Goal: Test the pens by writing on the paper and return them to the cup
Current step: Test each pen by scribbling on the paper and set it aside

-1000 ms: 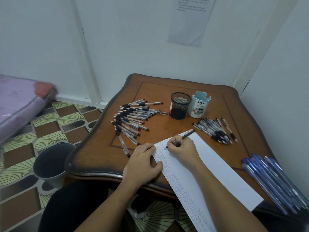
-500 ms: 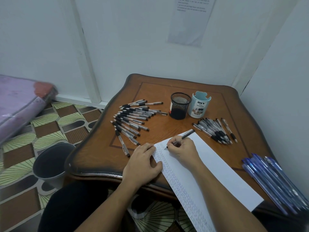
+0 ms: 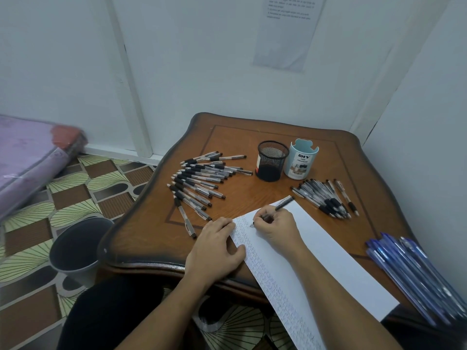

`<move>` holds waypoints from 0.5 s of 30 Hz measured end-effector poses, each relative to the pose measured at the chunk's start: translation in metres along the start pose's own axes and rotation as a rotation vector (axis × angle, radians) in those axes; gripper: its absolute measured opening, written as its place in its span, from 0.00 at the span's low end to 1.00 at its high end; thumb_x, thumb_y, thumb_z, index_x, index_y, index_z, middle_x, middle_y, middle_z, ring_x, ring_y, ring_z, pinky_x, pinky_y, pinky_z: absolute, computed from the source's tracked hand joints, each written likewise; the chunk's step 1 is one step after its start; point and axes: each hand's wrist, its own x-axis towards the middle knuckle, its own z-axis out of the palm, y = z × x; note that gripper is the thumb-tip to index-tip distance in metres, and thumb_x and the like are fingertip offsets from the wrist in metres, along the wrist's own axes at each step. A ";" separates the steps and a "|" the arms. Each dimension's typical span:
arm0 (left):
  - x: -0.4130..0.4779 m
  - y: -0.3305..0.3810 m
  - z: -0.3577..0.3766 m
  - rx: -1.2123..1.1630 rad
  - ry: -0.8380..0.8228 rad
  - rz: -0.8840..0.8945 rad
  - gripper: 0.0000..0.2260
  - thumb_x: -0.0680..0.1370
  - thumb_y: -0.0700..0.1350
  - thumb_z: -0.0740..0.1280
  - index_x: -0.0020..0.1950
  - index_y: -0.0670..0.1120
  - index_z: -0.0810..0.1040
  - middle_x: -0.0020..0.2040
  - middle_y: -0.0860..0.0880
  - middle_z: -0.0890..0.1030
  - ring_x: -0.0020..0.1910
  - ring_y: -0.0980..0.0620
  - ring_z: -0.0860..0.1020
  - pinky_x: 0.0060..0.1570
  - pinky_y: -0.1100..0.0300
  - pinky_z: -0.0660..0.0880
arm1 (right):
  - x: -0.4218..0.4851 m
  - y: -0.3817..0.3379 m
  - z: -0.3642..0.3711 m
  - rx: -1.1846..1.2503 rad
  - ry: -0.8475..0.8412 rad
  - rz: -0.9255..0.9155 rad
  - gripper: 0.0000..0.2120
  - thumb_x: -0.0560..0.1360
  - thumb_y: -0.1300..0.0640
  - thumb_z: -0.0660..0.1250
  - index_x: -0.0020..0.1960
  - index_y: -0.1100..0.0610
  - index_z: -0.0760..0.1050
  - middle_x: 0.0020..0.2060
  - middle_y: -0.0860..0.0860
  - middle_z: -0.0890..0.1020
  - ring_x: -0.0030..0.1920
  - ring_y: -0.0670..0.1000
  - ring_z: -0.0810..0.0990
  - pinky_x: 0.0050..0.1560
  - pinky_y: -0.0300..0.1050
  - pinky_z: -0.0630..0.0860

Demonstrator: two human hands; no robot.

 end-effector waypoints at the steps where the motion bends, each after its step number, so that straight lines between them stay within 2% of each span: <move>1: 0.000 0.000 0.000 -0.003 0.004 0.001 0.31 0.72 0.60 0.59 0.71 0.46 0.72 0.71 0.54 0.69 0.71 0.57 0.63 0.71 0.62 0.55 | 0.000 0.001 0.000 0.012 -0.003 0.004 0.06 0.74 0.63 0.66 0.39 0.60 0.79 0.29 0.51 0.75 0.32 0.44 0.71 0.32 0.37 0.68; 3: 0.000 -0.001 0.001 -0.010 0.009 0.000 0.31 0.72 0.60 0.59 0.71 0.46 0.72 0.71 0.54 0.69 0.70 0.56 0.64 0.71 0.61 0.56 | 0.000 0.000 0.000 0.024 -0.009 0.004 0.06 0.74 0.62 0.66 0.39 0.59 0.79 0.28 0.49 0.76 0.32 0.43 0.71 0.32 0.36 0.69; 7: 0.000 -0.001 0.001 0.003 -0.012 -0.004 0.31 0.72 0.61 0.58 0.72 0.46 0.71 0.72 0.54 0.68 0.71 0.56 0.63 0.72 0.59 0.57 | 0.002 0.002 0.000 0.046 0.044 0.011 0.07 0.76 0.61 0.67 0.40 0.57 0.79 0.31 0.50 0.77 0.35 0.45 0.73 0.35 0.39 0.71; 10: 0.000 -0.001 0.000 -0.001 -0.018 -0.009 0.32 0.72 0.61 0.57 0.72 0.47 0.70 0.73 0.54 0.67 0.72 0.56 0.62 0.73 0.59 0.56 | 0.007 -0.002 -0.003 0.305 0.137 0.106 0.07 0.80 0.61 0.65 0.44 0.59 0.79 0.36 0.51 0.80 0.39 0.48 0.77 0.43 0.42 0.76; 12: 0.000 -0.002 0.000 0.005 -0.028 -0.010 0.32 0.72 0.62 0.57 0.73 0.47 0.70 0.73 0.55 0.67 0.72 0.56 0.61 0.73 0.59 0.55 | 0.010 -0.004 -0.007 0.406 0.153 0.177 0.08 0.81 0.60 0.62 0.49 0.62 0.78 0.39 0.54 0.79 0.36 0.46 0.76 0.38 0.36 0.75; 15: 0.000 -0.001 0.000 0.001 -0.026 -0.010 0.32 0.72 0.62 0.57 0.73 0.47 0.70 0.72 0.55 0.67 0.72 0.57 0.61 0.73 0.60 0.55 | 0.012 -0.004 -0.013 0.414 0.105 0.212 0.09 0.82 0.60 0.60 0.55 0.65 0.75 0.39 0.56 0.78 0.31 0.47 0.73 0.34 0.38 0.72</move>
